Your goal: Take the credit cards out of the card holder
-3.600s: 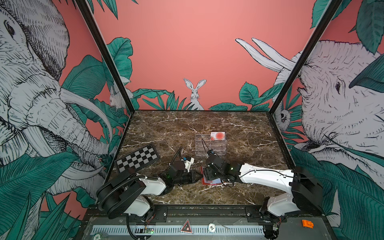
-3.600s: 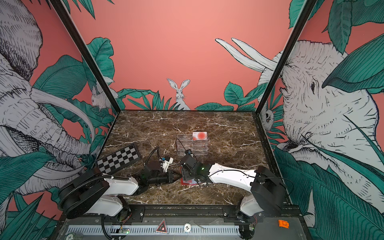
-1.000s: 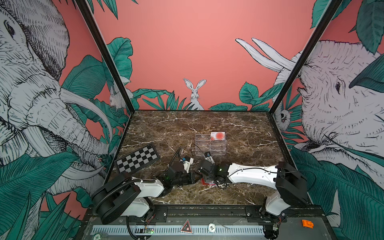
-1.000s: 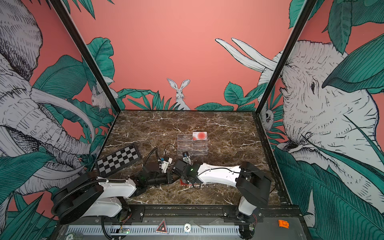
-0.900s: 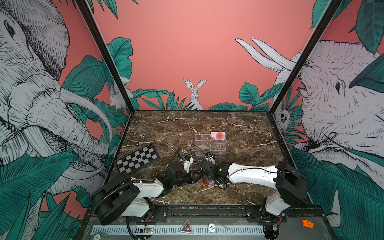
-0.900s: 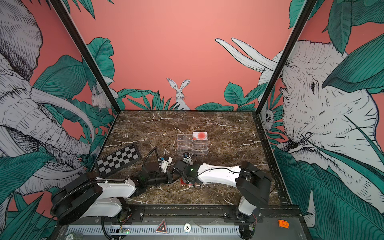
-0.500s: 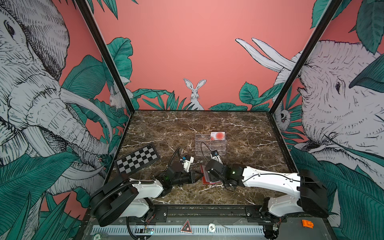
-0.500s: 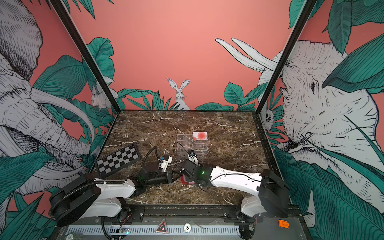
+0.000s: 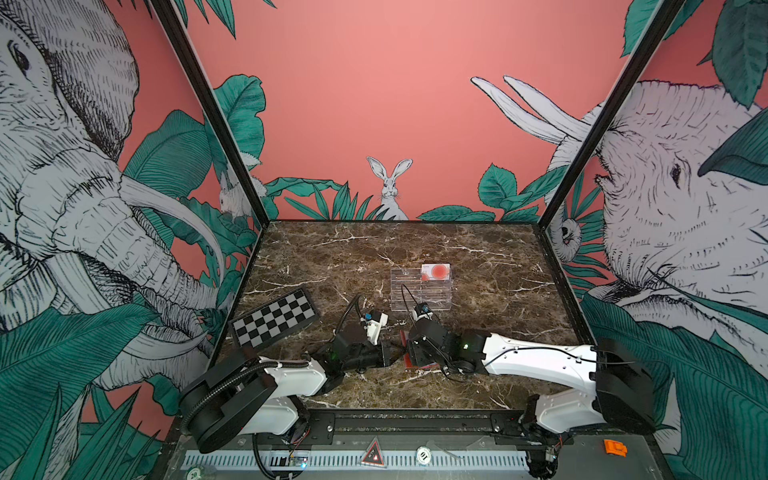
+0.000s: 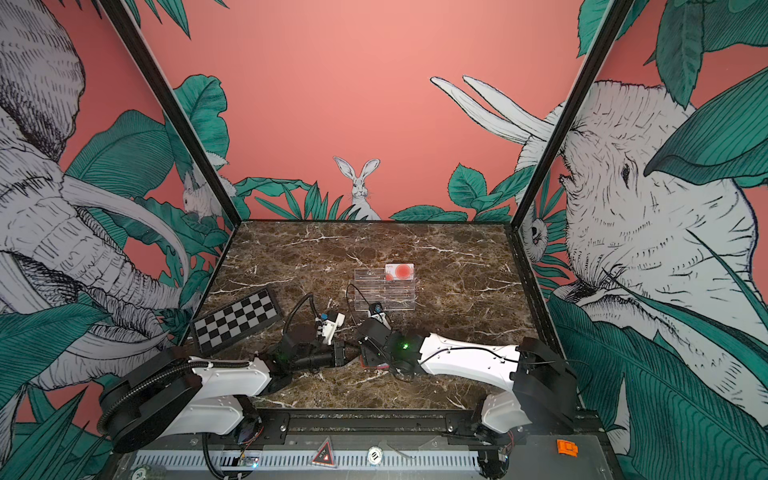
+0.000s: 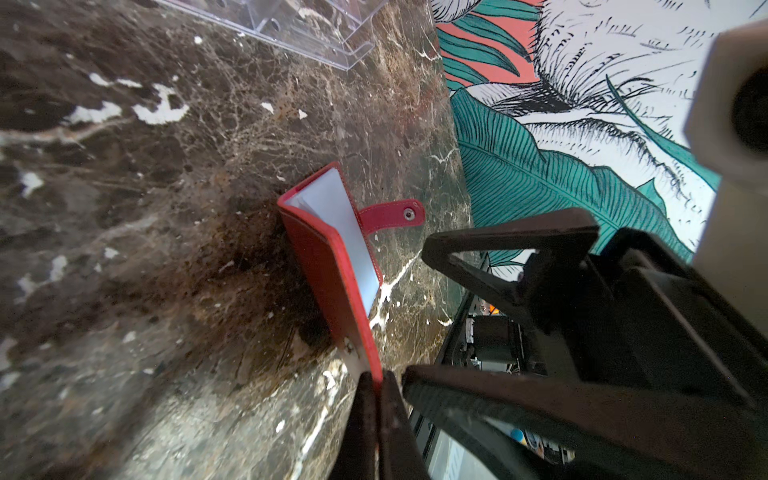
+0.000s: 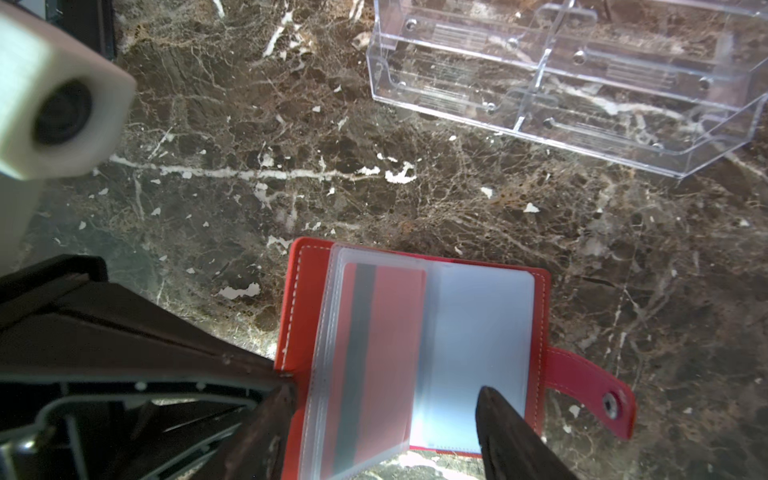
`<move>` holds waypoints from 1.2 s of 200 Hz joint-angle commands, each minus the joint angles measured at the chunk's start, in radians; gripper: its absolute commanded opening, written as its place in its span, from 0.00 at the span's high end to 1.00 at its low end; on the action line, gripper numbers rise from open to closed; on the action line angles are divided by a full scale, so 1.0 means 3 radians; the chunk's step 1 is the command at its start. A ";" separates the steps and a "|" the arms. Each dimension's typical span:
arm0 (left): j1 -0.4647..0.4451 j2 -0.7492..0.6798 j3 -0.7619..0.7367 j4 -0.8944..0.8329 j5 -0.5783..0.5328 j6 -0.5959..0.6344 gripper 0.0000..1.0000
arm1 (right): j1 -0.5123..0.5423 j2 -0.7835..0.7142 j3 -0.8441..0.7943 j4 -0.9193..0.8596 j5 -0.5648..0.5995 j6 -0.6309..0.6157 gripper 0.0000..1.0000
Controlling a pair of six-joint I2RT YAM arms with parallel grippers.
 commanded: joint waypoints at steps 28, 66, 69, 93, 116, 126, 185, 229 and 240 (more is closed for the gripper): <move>-0.0009 -0.0074 -0.0029 0.0082 -0.0017 0.0036 1.00 | -0.0004 0.0020 0.0011 -0.0018 0.0046 0.0035 0.31; -0.0010 -0.0060 -0.0024 0.0078 -0.0021 0.0039 1.00 | -0.0005 -0.0019 0.0006 -0.0057 0.0103 0.0045 0.31; -0.0009 -0.0063 -0.0020 0.0082 -0.0022 0.0042 1.00 | -0.0005 -0.0022 0.0001 -0.0058 0.0106 0.0045 0.31; -0.0009 -0.0059 -0.0020 0.0082 -0.0017 0.0040 1.00 | -0.0007 -0.0043 -0.0035 -0.0055 0.0116 0.0071 0.31; -0.0009 -0.0057 -0.0018 0.0078 -0.0017 0.0039 1.00 | -0.0018 -0.0026 -0.0063 -0.0044 0.0097 0.0087 0.31; -0.0011 -0.0057 -0.0018 0.0078 -0.0017 0.0041 1.00 | -0.0021 -0.0015 -0.0072 -0.0020 0.0084 0.0086 0.31; -0.0010 -0.0048 -0.0004 0.0088 -0.0007 0.0049 1.00 | -0.0025 0.0094 -0.0038 0.0036 0.0017 0.0081 0.31; -0.0014 -0.0043 0.0001 0.0115 0.0003 0.0049 1.00 | -0.0025 0.0216 0.0004 -0.0018 0.0039 0.0100 0.31; -0.0012 -0.0044 -0.0003 0.0116 0.0004 0.0046 1.00 | -0.0025 0.0229 -0.0003 -0.0020 0.0054 0.0113 0.31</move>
